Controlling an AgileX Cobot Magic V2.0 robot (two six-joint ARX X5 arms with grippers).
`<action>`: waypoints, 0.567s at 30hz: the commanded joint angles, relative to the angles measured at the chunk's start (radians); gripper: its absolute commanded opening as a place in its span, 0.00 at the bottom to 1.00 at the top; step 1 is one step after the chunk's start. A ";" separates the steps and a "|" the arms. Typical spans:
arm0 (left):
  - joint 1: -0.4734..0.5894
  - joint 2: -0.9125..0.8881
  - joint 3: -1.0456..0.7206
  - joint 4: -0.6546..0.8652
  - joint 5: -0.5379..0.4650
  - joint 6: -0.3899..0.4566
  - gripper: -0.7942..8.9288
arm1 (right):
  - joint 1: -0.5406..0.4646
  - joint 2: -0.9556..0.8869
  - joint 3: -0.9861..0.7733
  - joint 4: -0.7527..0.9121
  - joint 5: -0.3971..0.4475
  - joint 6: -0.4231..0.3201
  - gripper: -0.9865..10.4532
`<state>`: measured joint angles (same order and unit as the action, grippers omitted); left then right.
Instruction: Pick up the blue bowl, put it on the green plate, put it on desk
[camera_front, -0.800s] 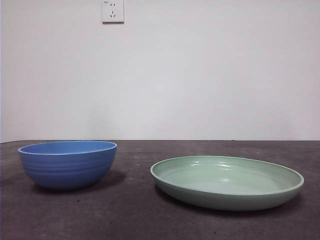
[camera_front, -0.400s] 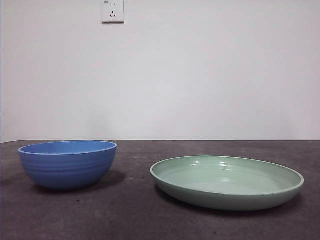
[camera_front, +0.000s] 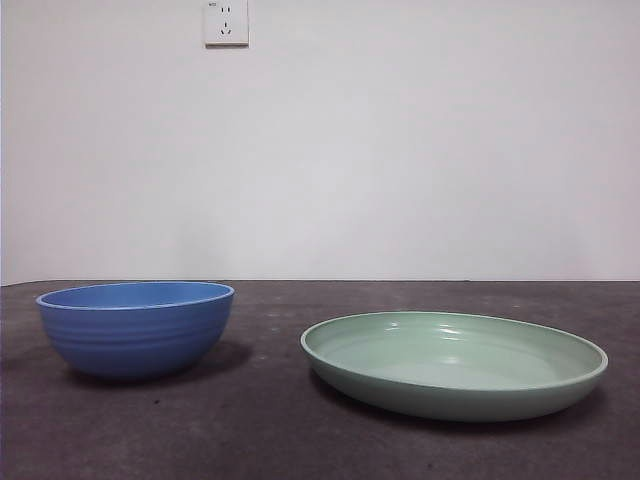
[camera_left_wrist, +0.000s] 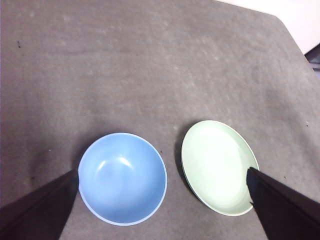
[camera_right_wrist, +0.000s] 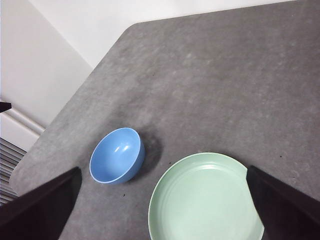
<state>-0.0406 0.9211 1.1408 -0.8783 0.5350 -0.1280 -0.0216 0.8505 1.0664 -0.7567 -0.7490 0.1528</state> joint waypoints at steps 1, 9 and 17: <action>-0.001 0.007 0.019 0.011 0.008 0.014 0.81 | 0.000 0.004 0.020 0.005 -0.003 -0.011 0.59; -0.001 0.047 0.019 -0.010 -0.001 0.012 0.77 | 0.000 0.004 0.020 -0.001 -0.013 -0.004 0.59; -0.001 0.224 0.019 -0.063 -0.119 0.076 0.75 | 0.000 0.004 0.020 -0.008 -0.014 -0.008 0.59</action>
<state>-0.0406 1.1198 1.1408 -0.9462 0.4194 -0.0826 -0.0216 0.8505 1.0664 -0.7692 -0.7593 0.1532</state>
